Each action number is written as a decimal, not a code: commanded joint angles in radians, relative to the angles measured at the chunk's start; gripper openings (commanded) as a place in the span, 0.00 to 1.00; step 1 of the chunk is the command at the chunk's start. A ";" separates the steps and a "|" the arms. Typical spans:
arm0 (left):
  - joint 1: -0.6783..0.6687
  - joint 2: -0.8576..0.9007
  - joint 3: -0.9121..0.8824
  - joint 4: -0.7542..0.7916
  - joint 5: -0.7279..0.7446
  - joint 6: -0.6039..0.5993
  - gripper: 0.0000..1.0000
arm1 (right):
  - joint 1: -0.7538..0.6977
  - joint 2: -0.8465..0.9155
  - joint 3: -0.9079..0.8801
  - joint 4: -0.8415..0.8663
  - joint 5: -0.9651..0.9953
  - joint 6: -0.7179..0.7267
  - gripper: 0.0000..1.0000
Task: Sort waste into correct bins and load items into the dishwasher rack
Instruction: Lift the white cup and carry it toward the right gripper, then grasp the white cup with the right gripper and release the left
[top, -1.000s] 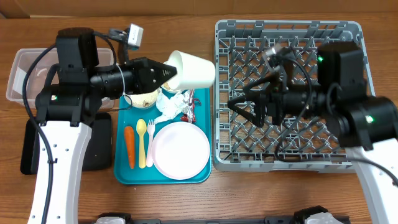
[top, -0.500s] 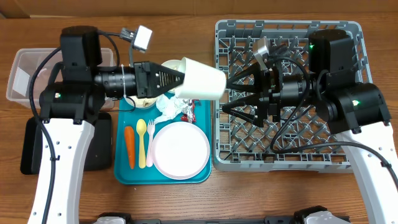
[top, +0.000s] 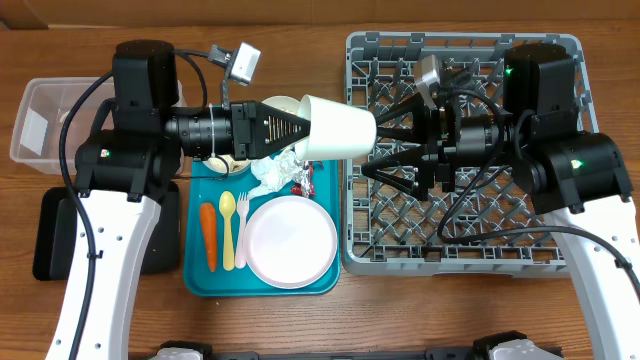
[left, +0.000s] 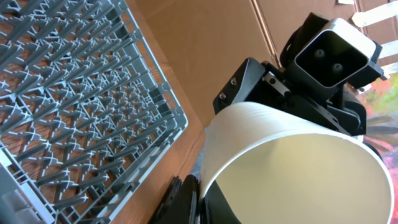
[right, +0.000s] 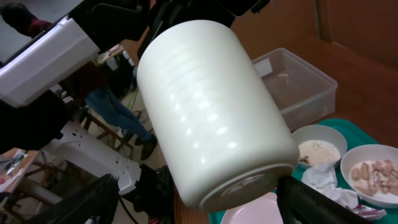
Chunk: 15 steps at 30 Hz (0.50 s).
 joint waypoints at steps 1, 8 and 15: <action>-0.031 0.001 0.023 0.000 0.027 -0.011 0.04 | 0.018 -0.007 0.021 0.006 0.066 -0.004 0.86; -0.027 0.001 0.023 0.000 0.022 -0.010 0.04 | 0.016 -0.007 0.021 0.003 0.145 0.027 0.87; -0.001 0.001 0.023 -0.003 0.023 -0.003 0.04 | 0.016 -0.007 0.021 0.019 0.156 0.057 0.89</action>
